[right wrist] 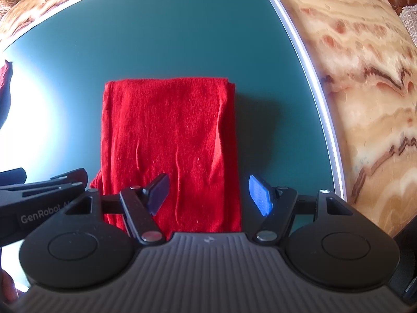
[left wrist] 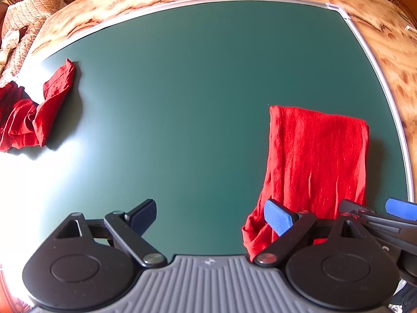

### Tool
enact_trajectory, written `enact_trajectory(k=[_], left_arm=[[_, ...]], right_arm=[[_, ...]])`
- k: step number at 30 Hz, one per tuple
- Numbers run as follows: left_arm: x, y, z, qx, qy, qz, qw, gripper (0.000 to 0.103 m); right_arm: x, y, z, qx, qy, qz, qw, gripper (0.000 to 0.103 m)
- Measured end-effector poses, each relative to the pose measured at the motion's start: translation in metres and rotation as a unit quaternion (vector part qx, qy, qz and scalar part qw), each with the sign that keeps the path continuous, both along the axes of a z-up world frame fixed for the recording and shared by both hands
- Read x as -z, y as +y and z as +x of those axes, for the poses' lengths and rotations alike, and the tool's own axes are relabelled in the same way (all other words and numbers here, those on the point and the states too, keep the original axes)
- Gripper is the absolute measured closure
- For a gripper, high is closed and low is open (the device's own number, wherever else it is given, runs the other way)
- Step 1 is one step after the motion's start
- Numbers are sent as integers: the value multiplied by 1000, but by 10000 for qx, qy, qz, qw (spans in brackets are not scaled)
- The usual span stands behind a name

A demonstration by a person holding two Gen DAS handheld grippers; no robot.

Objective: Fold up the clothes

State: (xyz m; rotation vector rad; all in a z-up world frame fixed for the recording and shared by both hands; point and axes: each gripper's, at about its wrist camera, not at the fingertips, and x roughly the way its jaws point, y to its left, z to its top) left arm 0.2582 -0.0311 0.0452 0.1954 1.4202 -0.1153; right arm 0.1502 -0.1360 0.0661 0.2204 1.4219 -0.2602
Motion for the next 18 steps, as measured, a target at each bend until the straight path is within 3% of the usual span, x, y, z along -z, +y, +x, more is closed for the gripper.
enact_trajectory(k=[18], left_arm=[[5, 12, -22, -21, 53, 61, 10000, 10]], right_arm=[[9, 11, -18, -43, 49, 40, 10000, 27]])
